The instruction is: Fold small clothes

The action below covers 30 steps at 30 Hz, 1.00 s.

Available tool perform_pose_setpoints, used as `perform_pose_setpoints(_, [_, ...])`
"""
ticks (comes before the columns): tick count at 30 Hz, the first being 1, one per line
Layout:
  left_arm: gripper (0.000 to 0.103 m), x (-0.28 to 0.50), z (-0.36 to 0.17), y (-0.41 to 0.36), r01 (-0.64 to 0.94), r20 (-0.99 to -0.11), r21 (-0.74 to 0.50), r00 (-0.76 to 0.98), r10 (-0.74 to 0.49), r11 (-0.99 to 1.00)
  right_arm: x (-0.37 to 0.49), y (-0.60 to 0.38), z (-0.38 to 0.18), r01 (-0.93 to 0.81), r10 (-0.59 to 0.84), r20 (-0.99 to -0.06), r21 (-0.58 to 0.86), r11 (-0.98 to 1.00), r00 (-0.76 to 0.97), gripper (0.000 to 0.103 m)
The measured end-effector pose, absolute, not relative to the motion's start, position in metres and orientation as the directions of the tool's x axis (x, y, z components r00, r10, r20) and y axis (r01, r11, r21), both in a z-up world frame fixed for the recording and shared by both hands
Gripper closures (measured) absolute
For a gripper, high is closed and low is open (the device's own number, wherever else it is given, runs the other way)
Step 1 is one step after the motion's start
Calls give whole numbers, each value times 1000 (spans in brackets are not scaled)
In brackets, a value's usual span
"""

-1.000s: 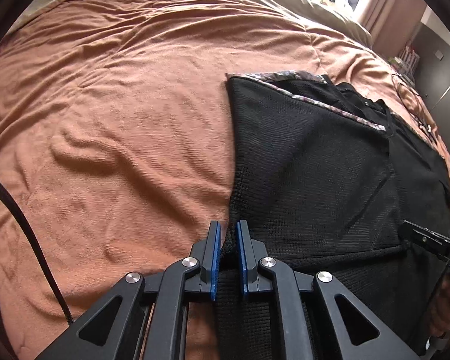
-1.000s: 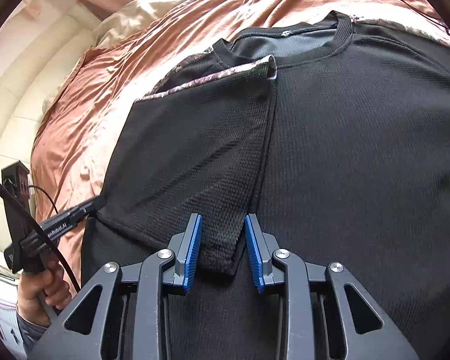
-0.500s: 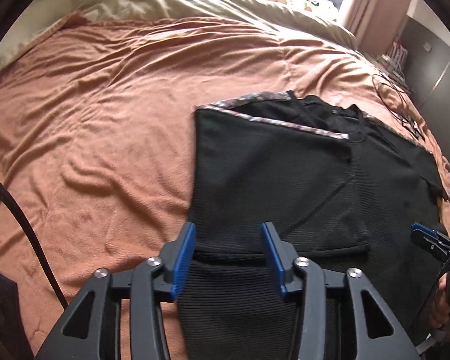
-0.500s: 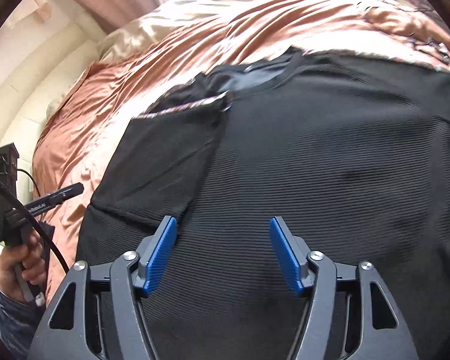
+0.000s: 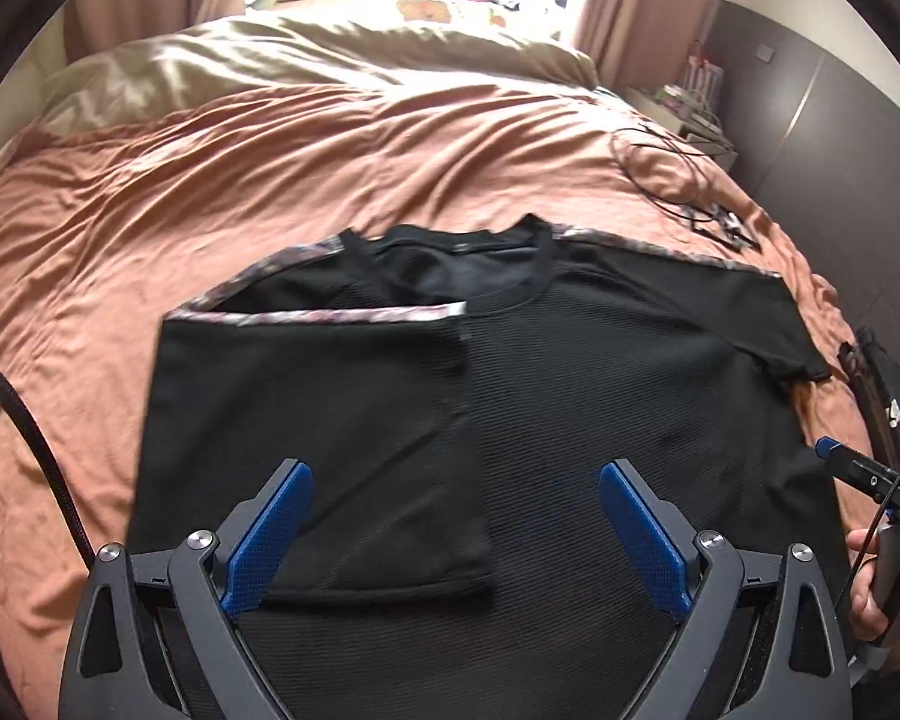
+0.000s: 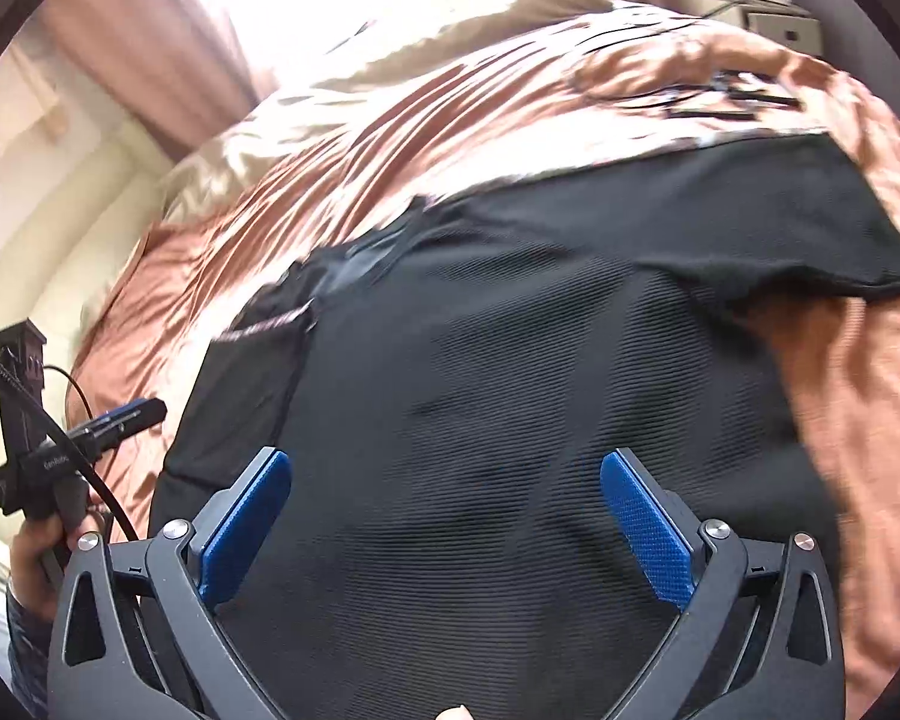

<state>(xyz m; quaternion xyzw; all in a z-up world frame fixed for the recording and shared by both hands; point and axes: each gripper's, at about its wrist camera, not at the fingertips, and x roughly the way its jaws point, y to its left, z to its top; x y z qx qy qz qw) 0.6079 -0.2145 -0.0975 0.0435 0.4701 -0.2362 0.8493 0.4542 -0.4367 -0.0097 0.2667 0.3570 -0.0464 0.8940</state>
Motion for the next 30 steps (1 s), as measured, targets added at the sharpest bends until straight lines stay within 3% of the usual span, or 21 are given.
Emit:
perform_pose_setpoints(18, [7, 597, -112, -385, 587, -801, -163, 391, -454, 793, 353, -538, -10, 522, -146, -660, 419, 743, 737, 1])
perform_pose_setpoints(20, [14, 597, -118, -402, 604, -802, -160, 381, -459, 781, 346, -546, -13, 527, -136, -655, 448, 723, 743, 11])
perform_pose_setpoints(22, [19, 598, -123, -420, 617, -807, -159, 368, -462, 770, 342, -556, -18, 545, -134, -660, 469, 695, 739, 13])
perform_pose_setpoints(30, [45, 606, -144, -475, 645, -816, -189, 317, -484, 740, 347, -581, -33, 566, -78, -667, 557, 608, 741, 38])
